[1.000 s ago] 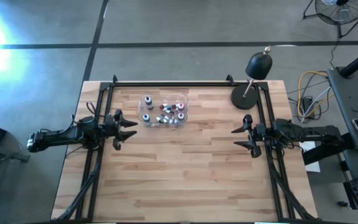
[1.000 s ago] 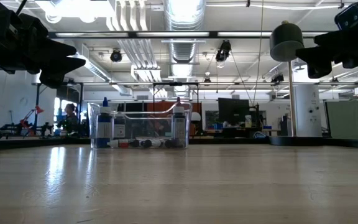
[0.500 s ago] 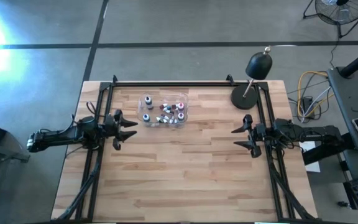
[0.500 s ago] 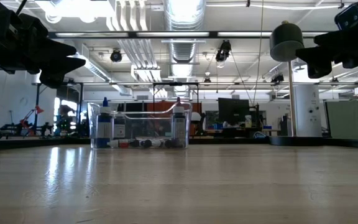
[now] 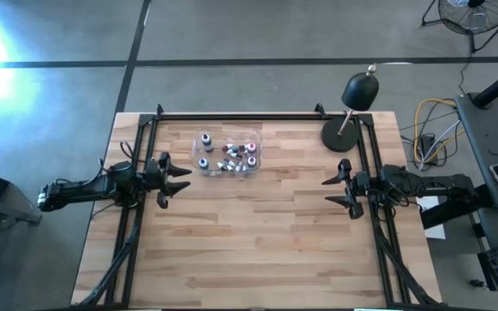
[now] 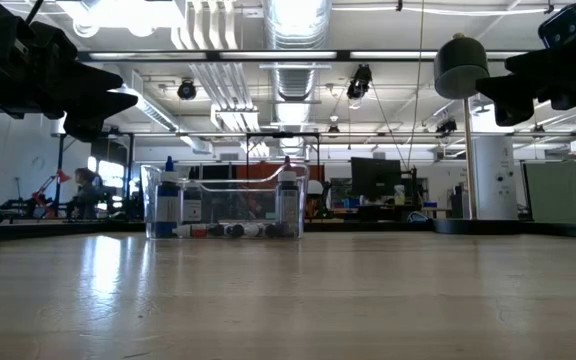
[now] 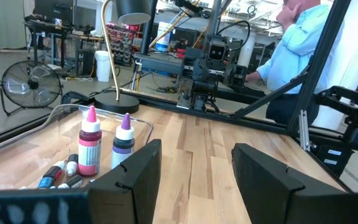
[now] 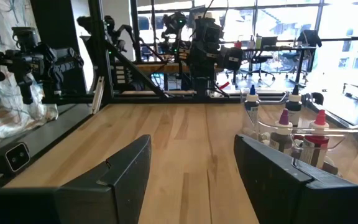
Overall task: Pick & Place food coloring
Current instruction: Return to Home Position
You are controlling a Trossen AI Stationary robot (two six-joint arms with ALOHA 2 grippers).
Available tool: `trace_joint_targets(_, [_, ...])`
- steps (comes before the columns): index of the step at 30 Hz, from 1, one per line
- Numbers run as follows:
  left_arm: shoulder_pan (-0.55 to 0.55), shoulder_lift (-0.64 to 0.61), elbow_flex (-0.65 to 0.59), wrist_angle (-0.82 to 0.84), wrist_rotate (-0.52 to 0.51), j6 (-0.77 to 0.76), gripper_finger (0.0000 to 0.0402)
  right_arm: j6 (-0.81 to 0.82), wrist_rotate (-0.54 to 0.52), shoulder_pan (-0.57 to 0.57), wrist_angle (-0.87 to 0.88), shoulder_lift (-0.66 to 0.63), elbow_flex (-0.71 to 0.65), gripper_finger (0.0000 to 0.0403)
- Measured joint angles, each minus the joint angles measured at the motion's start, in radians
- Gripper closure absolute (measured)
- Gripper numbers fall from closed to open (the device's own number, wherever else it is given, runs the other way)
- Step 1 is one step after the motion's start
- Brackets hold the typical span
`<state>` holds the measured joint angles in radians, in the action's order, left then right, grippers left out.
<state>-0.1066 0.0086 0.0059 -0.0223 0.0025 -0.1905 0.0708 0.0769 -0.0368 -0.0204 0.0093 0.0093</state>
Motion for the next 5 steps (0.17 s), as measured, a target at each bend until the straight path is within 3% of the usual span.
trace_joint_targets(5, [0.0,0.0,0.0,0.0,0.0,0.0,0.0229,0.0,0.0,0.0,0.0,0.0,0.0,0.0179])
